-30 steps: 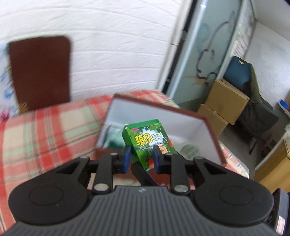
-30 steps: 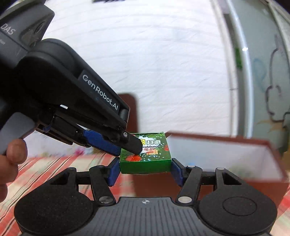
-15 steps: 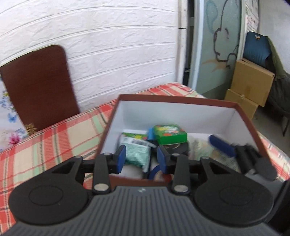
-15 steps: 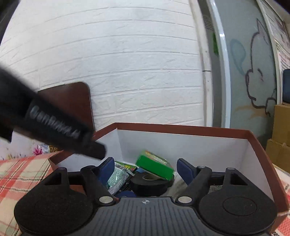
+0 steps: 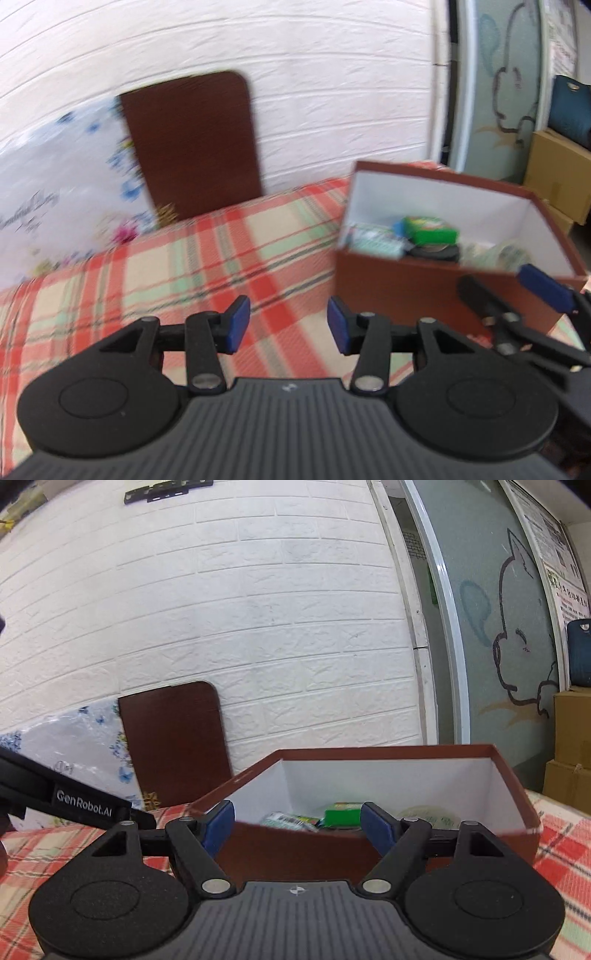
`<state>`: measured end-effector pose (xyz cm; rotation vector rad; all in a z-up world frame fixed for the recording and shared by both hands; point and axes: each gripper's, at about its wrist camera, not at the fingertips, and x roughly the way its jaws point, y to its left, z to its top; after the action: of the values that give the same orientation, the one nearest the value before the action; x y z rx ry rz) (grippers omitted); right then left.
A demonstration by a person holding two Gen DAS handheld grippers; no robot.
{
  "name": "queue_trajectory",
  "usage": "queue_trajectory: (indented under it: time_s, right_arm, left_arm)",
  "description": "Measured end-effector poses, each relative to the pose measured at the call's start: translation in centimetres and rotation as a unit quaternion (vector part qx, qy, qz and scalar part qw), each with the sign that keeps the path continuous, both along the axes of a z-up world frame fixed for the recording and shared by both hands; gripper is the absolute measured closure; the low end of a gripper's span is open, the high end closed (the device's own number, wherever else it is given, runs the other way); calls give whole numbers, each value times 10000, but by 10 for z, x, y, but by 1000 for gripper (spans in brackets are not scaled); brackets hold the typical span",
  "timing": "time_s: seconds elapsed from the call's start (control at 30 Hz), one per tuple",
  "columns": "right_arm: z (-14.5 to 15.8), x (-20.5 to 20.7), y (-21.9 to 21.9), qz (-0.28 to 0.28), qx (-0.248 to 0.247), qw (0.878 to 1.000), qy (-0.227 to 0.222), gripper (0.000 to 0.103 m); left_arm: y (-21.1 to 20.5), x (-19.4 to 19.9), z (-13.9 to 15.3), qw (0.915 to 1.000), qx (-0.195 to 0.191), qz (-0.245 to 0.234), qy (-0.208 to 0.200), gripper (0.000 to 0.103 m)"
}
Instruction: Organize objects
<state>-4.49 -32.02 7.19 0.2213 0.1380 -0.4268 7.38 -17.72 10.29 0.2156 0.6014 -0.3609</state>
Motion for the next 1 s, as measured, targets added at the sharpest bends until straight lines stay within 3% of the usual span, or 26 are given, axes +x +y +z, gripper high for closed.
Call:
queue_trajectory:
  time_s: [0.2,0.63,1.0]
  right_arm:
    - [-7,-8,36,327,266,9985,336,27]
    - [-10,3,81,925,853,9877,928,27]
    - [-12,15,127,1246,745,9809,1296,26]
  left_arm:
    - [46,-6,-17,9986,-17,487,214,53]
    - [127,-26,-39,9892,73,1442,232,34]
    - [171,-30,-57,9819,-17,1828,495,24]
